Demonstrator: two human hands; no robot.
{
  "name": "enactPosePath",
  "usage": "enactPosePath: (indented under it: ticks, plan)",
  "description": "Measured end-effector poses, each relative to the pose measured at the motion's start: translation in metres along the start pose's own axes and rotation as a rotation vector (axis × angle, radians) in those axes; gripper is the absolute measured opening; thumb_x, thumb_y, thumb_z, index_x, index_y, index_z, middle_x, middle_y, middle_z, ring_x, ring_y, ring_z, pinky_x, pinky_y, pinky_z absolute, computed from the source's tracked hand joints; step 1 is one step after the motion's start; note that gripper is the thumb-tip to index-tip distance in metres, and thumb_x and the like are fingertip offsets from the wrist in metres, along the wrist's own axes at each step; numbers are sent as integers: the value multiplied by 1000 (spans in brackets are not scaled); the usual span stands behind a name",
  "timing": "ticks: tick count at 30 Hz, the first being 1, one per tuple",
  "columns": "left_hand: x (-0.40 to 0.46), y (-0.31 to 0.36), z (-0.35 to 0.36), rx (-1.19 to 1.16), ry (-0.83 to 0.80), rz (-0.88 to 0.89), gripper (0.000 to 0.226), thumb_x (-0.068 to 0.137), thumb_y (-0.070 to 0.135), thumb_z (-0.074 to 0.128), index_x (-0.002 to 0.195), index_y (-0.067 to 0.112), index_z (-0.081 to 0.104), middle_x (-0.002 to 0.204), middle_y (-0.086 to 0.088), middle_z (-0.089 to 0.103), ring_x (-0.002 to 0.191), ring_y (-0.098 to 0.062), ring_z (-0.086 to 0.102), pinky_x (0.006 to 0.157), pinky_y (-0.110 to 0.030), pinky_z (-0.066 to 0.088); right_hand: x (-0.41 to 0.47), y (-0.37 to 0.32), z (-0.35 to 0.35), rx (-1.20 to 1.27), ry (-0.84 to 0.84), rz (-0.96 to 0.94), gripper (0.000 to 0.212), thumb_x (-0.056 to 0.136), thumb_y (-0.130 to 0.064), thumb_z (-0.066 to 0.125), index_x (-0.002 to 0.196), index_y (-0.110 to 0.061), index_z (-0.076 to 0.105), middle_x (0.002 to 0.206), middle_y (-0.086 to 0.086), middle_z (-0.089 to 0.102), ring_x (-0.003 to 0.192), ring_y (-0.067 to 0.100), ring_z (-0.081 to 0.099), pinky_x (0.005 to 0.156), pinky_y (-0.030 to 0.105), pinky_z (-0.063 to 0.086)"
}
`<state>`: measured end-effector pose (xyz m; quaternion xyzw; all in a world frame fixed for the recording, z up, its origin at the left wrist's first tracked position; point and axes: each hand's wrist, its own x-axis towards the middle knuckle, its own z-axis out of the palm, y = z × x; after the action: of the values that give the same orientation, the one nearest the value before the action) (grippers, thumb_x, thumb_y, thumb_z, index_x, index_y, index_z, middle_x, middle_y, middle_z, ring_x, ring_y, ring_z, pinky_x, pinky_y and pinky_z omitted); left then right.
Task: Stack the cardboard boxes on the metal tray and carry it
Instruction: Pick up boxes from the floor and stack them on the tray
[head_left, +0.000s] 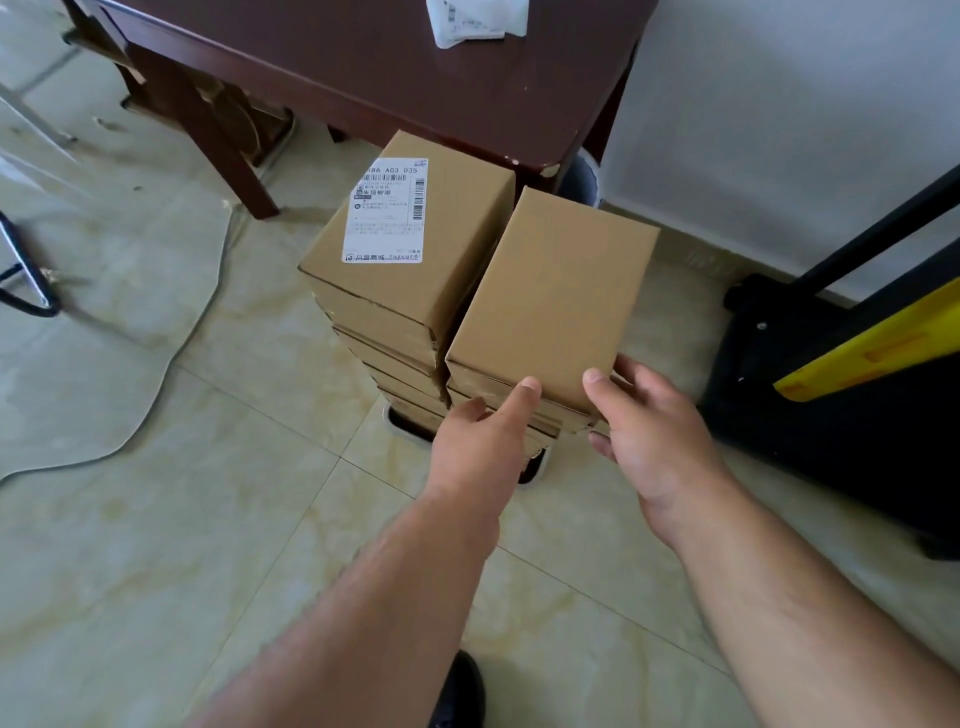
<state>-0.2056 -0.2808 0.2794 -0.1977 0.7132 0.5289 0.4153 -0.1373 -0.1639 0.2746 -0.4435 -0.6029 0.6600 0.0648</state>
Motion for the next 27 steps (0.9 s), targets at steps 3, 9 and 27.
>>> enactPosePath:
  ticks: [3, 9, 27]
  plan:
    - [1, 1, -3, 7, 28, 22, 77, 87, 61, 71, 151, 24, 51, 135, 7, 62, 104, -4, 60, 105, -35, 47, 1, 2, 4, 8, -4, -4, 15, 100, -29, 64, 93, -41, 69, 88, -32, 75, 84, -11, 71, 98, 39, 58]
    - [6, 2, -9, -2, 46, 28, 69, 87, 59, 71, 145, 25, 57, 137, 5, 64, 127, -16, 58, 113, -44, 47, 3, 7, 11, 46, 2, 4, 11, 98, -31, 68, 105, -39, 66, 95, -25, 77, 87, -4, 74, 95, 42, 61]
    - [3, -3, -12, -34, 71, 22, 54, 94, 50, 68, 140, 22, 61, 119, 12, 66, 121, -13, 60, 112, -43, 48, 0, 13, 11, 10, -5, 15, 14, 94, -34, 71, 94, -46, 63, 94, -33, 75, 92, -6, 72, 99, 44, 58]
